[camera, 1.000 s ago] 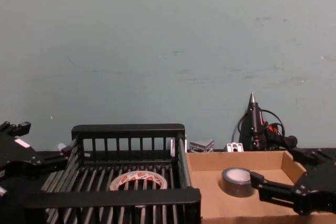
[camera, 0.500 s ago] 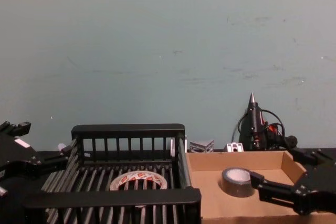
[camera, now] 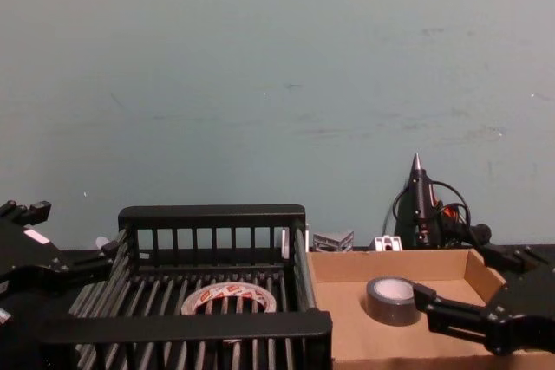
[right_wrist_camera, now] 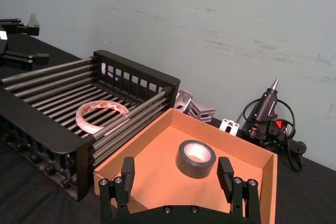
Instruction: Pick up the white tape and place it into the black box , Pick up the silver tape and place it into the brown box.
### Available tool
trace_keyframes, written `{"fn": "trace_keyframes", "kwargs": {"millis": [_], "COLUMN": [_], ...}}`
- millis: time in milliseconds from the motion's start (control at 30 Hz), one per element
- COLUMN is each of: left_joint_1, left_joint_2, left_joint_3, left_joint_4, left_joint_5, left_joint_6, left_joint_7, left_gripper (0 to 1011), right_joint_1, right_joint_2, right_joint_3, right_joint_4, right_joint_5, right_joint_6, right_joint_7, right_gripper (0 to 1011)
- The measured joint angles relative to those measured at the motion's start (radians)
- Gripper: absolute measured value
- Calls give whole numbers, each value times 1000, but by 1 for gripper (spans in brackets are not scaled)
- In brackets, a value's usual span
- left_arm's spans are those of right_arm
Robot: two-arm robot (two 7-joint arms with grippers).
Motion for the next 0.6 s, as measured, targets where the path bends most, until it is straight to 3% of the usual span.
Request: {"fn": "trace_keyframes", "kwargs": {"millis": [600], "left_joint_1": [0], "left_joint_2": [0], "left_joint_3": [0], "left_joint_4": [0], "left_joint_5": [0], "left_joint_6": [0], "left_joint_7": [0], "left_gripper": [1001], "right_joint_1": [0], "right_joint_2": [0], "right_joint_3": [0], "right_joint_4": [0], "right_joint_5": [0], "right_joint_6": [0], "right_joint_7": [0], "right_gripper": [1003]}}
